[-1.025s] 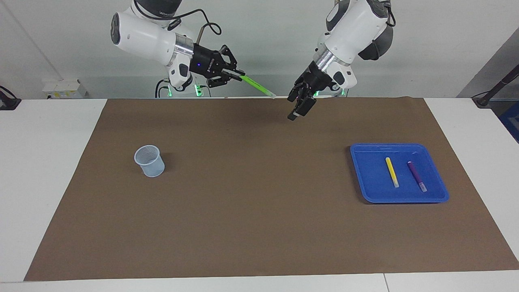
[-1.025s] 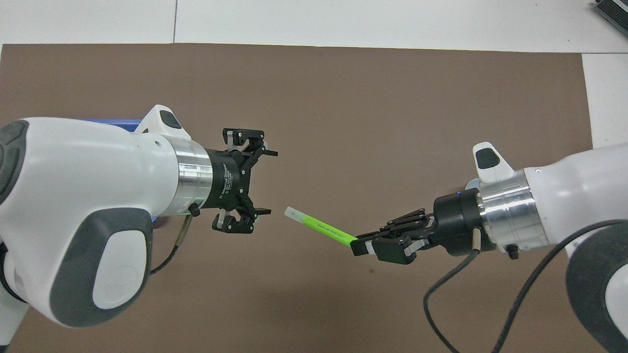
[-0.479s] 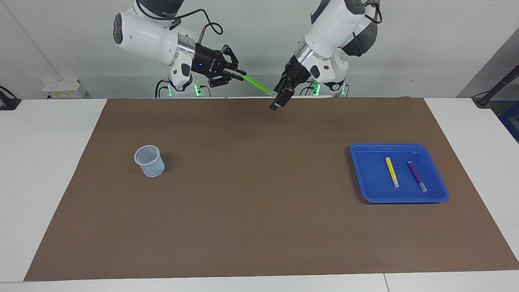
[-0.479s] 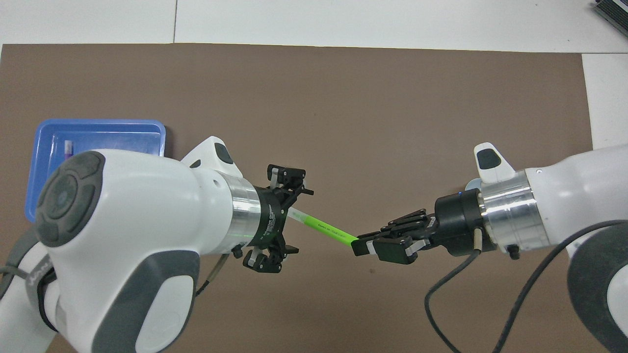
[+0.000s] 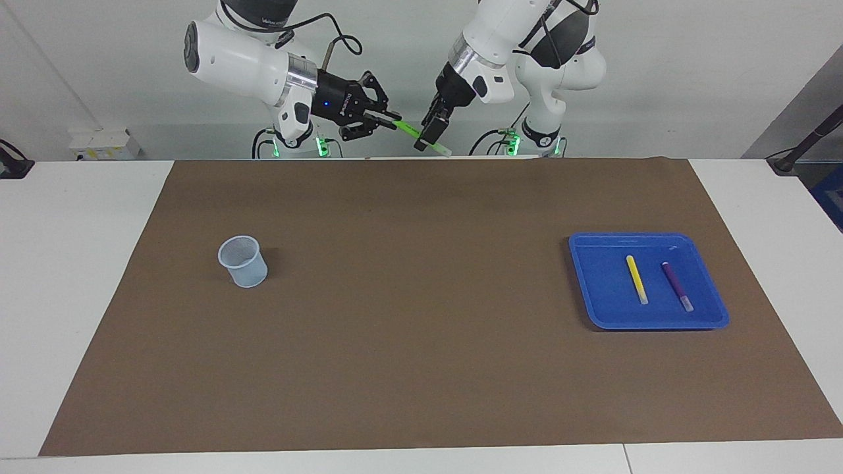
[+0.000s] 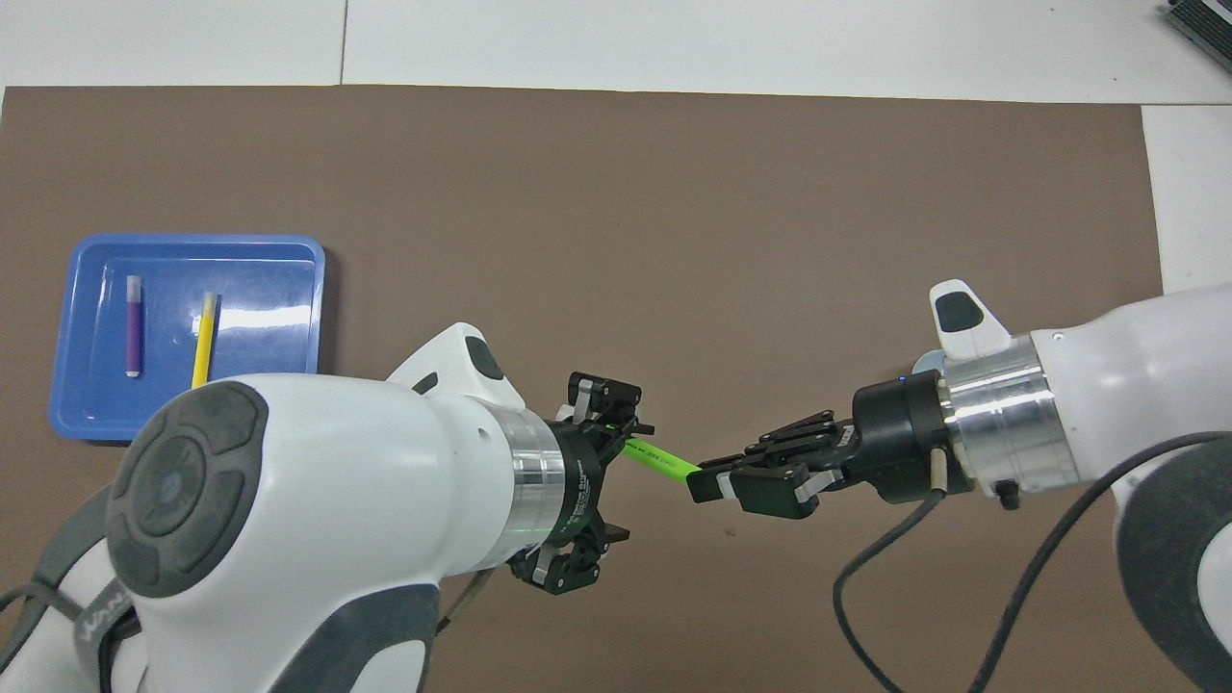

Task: Right arm passes pens to left for tray arrangement
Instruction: 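Close the left gripper on the green pen held by the right gripper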

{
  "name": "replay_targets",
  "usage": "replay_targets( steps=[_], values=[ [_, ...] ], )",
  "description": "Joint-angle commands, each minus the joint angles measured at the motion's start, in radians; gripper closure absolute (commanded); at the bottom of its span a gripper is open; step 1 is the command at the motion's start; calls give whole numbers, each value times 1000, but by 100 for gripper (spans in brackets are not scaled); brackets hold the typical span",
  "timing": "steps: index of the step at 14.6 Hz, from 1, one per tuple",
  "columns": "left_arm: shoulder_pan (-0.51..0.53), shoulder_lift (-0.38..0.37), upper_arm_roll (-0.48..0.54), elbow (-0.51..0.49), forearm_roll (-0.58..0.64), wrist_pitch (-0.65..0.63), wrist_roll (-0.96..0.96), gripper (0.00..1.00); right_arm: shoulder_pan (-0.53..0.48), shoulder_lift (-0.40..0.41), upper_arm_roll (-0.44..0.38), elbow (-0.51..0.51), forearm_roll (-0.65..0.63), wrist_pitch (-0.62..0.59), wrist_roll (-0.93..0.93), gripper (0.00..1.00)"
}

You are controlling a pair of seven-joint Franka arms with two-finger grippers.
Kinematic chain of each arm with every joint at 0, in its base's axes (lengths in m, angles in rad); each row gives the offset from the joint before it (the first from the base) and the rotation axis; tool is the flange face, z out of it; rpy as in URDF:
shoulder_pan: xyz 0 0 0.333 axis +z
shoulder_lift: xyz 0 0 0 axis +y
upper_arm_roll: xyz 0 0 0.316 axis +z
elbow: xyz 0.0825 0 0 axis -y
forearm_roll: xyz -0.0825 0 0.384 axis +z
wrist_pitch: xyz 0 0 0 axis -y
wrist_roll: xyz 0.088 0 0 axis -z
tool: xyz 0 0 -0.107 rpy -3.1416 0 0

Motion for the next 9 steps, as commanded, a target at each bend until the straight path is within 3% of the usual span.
replay_targets(
  steps=[1, 9],
  values=[
    [-2, 8, 2, 37, 33, -7, -72, 43, -9, -29, 4, -32, 29, 20, -3, 100],
    [-18, 14, -29, 62, 146, 11, -180, 45, -9, -29, 4, -32, 29, 24, -3, 100]
  ],
)
